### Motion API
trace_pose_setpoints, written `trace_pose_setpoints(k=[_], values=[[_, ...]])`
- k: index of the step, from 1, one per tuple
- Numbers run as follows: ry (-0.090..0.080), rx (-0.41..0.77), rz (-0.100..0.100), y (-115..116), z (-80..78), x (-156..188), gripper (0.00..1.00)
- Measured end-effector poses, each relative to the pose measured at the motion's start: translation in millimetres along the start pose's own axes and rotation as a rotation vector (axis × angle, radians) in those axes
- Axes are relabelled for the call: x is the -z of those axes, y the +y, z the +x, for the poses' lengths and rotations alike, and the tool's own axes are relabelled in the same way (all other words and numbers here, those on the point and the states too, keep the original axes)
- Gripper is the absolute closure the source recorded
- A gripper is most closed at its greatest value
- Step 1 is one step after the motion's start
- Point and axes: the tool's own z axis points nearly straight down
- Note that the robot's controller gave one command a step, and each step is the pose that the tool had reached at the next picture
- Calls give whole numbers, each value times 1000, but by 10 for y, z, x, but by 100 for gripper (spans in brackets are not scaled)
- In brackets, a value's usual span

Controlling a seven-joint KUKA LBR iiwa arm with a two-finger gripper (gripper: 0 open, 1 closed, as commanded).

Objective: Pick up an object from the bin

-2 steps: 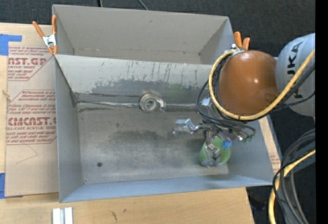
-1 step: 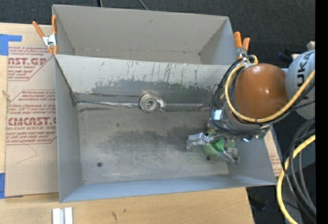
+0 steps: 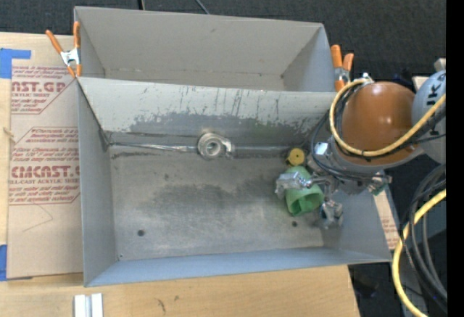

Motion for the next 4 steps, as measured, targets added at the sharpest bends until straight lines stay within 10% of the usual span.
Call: trace_pose_setpoints(k=[1, 2, 3, 4], values=[[-1, 0, -2, 11, -4, -4, 100], [2, 368, -4, 146, -7, -176, 100], [-1, 366, -3, 143, -11, -177, 0], [-2, 30, 3, -293, 155, 323, 0]])
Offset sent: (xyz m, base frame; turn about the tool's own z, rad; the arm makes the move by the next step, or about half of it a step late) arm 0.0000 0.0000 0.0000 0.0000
